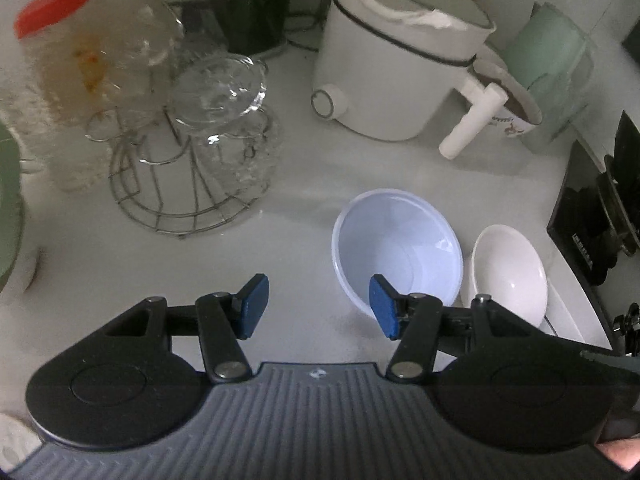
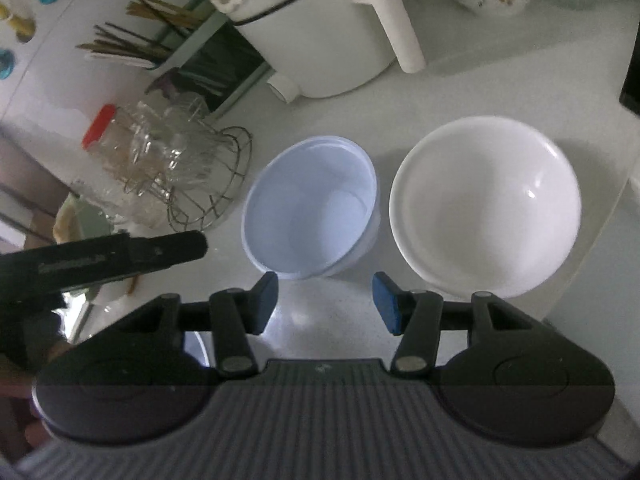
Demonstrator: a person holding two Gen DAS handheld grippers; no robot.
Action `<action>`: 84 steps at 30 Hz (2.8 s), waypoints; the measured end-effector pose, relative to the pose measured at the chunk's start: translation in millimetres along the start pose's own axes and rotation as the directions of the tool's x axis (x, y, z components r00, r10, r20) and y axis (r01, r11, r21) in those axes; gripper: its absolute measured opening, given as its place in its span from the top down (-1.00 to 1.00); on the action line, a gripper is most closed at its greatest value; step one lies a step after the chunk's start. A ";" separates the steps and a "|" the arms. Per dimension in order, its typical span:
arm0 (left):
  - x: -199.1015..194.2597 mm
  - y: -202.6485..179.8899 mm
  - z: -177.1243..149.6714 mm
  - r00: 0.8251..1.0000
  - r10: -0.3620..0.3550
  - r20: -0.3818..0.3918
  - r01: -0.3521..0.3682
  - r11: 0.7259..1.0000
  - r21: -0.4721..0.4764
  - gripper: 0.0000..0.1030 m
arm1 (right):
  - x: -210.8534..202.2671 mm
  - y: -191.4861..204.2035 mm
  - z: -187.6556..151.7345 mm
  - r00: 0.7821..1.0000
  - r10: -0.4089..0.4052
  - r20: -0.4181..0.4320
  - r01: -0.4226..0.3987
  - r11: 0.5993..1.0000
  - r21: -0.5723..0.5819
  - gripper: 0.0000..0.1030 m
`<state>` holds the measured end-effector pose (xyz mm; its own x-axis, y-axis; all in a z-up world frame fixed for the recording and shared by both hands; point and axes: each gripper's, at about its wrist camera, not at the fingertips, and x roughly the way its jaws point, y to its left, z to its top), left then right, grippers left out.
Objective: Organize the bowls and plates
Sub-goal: 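Lift the blue bowl with both grippers toward the other blue bowl, then lower the held blue bowl into the other blue bowl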
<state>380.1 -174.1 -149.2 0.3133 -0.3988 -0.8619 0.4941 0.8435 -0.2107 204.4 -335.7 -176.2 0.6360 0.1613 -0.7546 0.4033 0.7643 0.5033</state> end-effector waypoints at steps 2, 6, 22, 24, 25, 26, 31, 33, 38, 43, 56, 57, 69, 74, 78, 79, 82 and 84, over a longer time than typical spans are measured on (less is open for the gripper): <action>11.7 3.1 7.1 0.999 -0.027 -0.034 0.026 1.000 -0.016 -0.20 | 3.6 0.6 2.6 1.000 0.010 0.004 -0.010 1.000 0.013 -0.09; 28.8 3.3 17.1 0.997 -0.043 -0.068 0.043 0.999 -0.001 -0.20 | 10.8 2.9 6.1 1.000 0.023 0.002 -0.023 0.998 0.061 -0.09; 64.5 13.4 36.7 0.985 -0.126 -0.115 0.124 0.992 -0.025 -0.01 | 26.6 6.8 8.4 0.996 -0.085 0.040 0.076 0.980 0.184 0.16; 65.8 14.2 37.0 0.984 -0.133 -0.121 0.132 0.991 -0.021 0.09 | 30.0 6.1 9.9 0.994 -0.098 0.037 0.089 0.977 0.194 0.31; 66.7 14.8 37.7 0.984 -0.133 -0.121 0.132 0.991 -0.016 0.16 | 30.5 5.9 9.9 0.994 -0.101 0.038 0.091 0.976 0.196 0.33; 67.1 16.5 37.8 0.984 -0.130 -0.119 0.130 0.991 -0.013 0.26 | 30.7 5.5 9.9 0.994 -0.104 0.040 0.094 0.975 0.200 0.37; 67.9 21.2 37.6 0.981 -0.161 -0.106 0.157 0.987 -0.042 0.74 | 32.7 5.0 10.8 0.993 -0.111 0.029 0.103 0.974 0.201 0.57; 64.6 21.8 35.5 0.984 -0.154 -0.090 0.150 0.987 -0.053 0.77 | 31.3 7.4 10.7 0.993 -0.113 0.022 0.107 0.978 0.178 0.59; 49.5 19.8 28.1 0.989 -0.134 -0.063 0.128 0.987 -0.094 0.78 | 25.2 8.4 11.1 0.997 -0.081 0.004 0.079 0.989 0.126 0.61; 25.7 12.9 14.0 0.993 -0.112 -0.044 0.107 0.989 -0.105 0.78 | 12.3 11.7 8.4 0.998 -0.059 0.002 0.059 0.995 0.076 0.61; -37.6 -17.9 -24.0 0.992 -0.123 -0.001 0.122 0.987 -0.105 0.78 | -41.3 8.6 -5.8 0.999 -0.033 0.027 0.032 0.999 0.043 0.61; -42.3 -19.4 -27.1 0.993 -0.121 0.000 0.121 0.987 -0.106 0.78 | -43.8 8.6 -6.6 0.999 -0.035 0.028 0.033 0.999 0.037 0.61; -72.9 -17.3 -65.9 0.993 -0.116 0.036 0.121 0.980 -0.157 0.77 | -62.7 14.6 -16.6 1.000 -0.028 0.000 0.028 0.999 0.022 0.61; -86.2 -5.0 -72.2 0.994 -0.086 0.060 0.097 0.974 -0.206 0.77 | -58.9 30.0 -14.3 0.999 -0.016 -0.037 0.015 0.999 -0.043 0.61; -95.3 8.0 -76.6 0.994 -0.058 0.094 0.079 0.966 -0.247 0.77 | -52.6 45.2 -7.4 0.999 0.009 -0.052 -0.014 0.995 -0.103 0.61; -97.9 11.3 -77.9 0.993 -0.048 0.106 0.074 0.963 -0.259 0.76 | -49.8 49.3 -6.2 0.998 0.015 -0.062 -0.022 0.994 -0.111 0.61; -104.8 24.0 -81.8 0.991 -0.026 0.135 0.067 0.948 -0.311 0.76 | -43.8 64.0 -2.6 0.997 0.025 -0.072 -0.037 0.983 -0.177 0.61; -110.4 31.9 -85.3 0.989 -0.001 0.151 0.054 0.938 -0.342 0.76 | -37.7 73.2 -2.4 0.995 0.036 -0.090 -0.054 0.977 -0.208 0.61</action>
<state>292.1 -72.4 -100.1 0.4316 -0.4499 -0.7819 0.2032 0.8930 -0.4016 208.4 -284.3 -111.9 0.5881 0.2442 -0.7710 0.2226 0.8676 0.4446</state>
